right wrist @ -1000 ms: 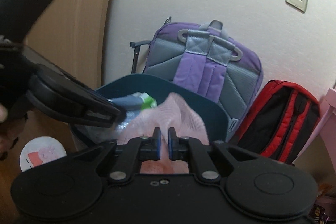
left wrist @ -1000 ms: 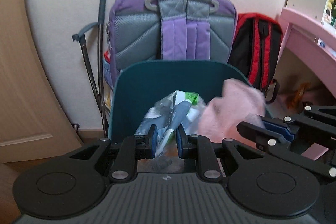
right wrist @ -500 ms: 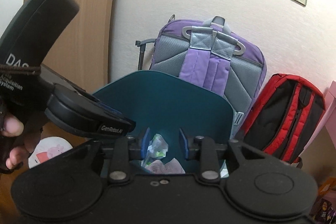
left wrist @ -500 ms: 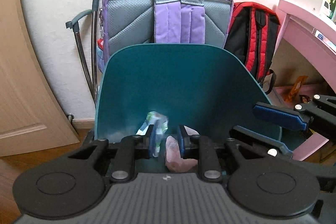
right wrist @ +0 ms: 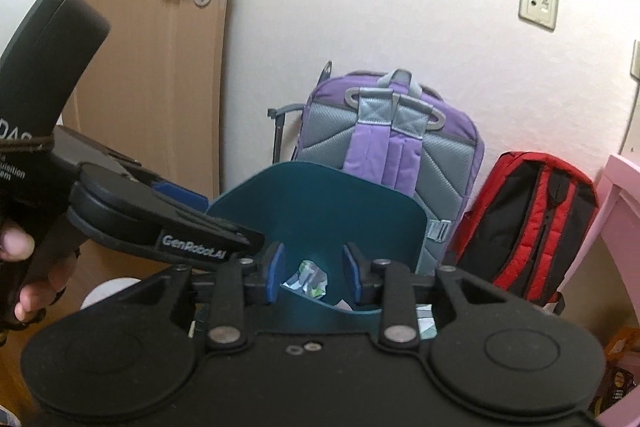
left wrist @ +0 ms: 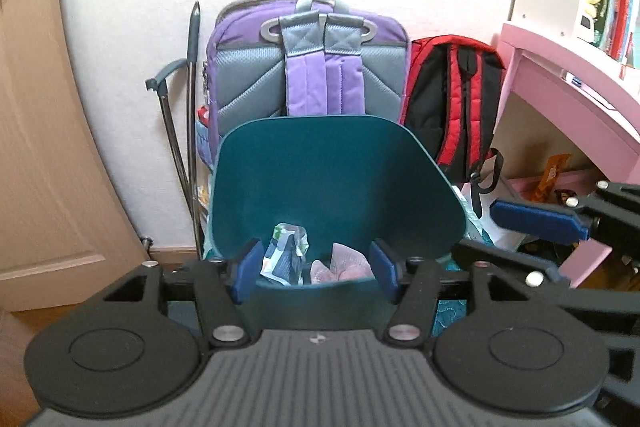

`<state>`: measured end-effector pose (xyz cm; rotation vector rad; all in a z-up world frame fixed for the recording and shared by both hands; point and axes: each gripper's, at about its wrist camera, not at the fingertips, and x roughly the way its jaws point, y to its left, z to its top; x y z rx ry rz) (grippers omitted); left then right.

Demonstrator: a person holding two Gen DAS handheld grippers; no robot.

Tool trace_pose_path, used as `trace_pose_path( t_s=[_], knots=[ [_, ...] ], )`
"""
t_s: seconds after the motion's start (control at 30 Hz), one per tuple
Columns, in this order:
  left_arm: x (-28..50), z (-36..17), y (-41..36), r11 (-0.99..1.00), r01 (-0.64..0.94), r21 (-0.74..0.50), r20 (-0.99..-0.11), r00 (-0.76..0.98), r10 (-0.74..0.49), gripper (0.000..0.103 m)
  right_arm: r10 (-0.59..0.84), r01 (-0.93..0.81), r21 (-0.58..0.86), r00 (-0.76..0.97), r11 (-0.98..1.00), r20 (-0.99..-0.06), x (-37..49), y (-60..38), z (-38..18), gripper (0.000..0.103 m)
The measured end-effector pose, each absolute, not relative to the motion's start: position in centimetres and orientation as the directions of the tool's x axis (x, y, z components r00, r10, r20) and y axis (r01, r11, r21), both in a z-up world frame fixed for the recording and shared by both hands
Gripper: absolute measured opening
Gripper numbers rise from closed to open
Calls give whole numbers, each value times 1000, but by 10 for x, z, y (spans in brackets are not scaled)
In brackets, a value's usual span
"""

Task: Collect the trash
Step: 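Open both tools over the wastebasket to drop the bag and mesh, then lower both tools back down to the trash on the floor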

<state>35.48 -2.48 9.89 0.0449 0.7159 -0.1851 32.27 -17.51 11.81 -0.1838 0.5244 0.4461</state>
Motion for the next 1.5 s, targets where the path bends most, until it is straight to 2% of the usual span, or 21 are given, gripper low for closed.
trace_pose_path(
  t_s=[0.07, 0.2, 0.27, 0.37, 0.6, 0.77, 0.87, 1.03, 1.23, 1.5],
  knots=[
    [342, 106, -24, 983, 183, -17, -646, 748, -151, 67, 370, -451, -40, 776, 891, -511, 313, -179, 124, 33],
    [316, 118, -20, 982, 186, -19, -630, 761, -156, 70, 403, -458, 12, 770, 889, -495, 294, -186, 134, 41],
    [304, 122, -17, 983, 183, -23, -620, 769, -157, 79, 413, -460, 23, 775, 888, -478, 284, -189, 139, 44],
    [283, 127, -13, 983, 184, -23, -600, 784, -161, 83, 433, -466, 52, 769, 883, -471, 267, -194, 144, 48],
    [242, 131, 0, 982, 186, -44, -586, 791, -176, 88, 469, -482, 99, 753, 871, -462, 237, -202, 142, 50],
    [218, 124, 12, 979, 196, -63, -584, 788, -196, 97, 505, -511, 132, 715, 850, -484, 219, -204, 130, 51],
    [204, 115, 20, 976, 206, -69, -582, 786, -207, 100, 535, -542, 152, 674, 827, -509, 210, -203, 116, 51],
    [191, 83, 35, 974, 201, -104, -607, 763, -223, 101, 553, -543, 200, 630, 815, -544, 204, -204, 82, 51],
    [194, 21, 61, 976, 150, -160, -660, 719, -219, 103, 637, -574, 302, 573, 761, -515, 206, -208, 25, 52],
    [223, -81, 102, 983, 41, -179, -784, 598, -167, 103, 509, -500, 259, 466, 827, -724, 226, -193, -74, 52]
  ],
)
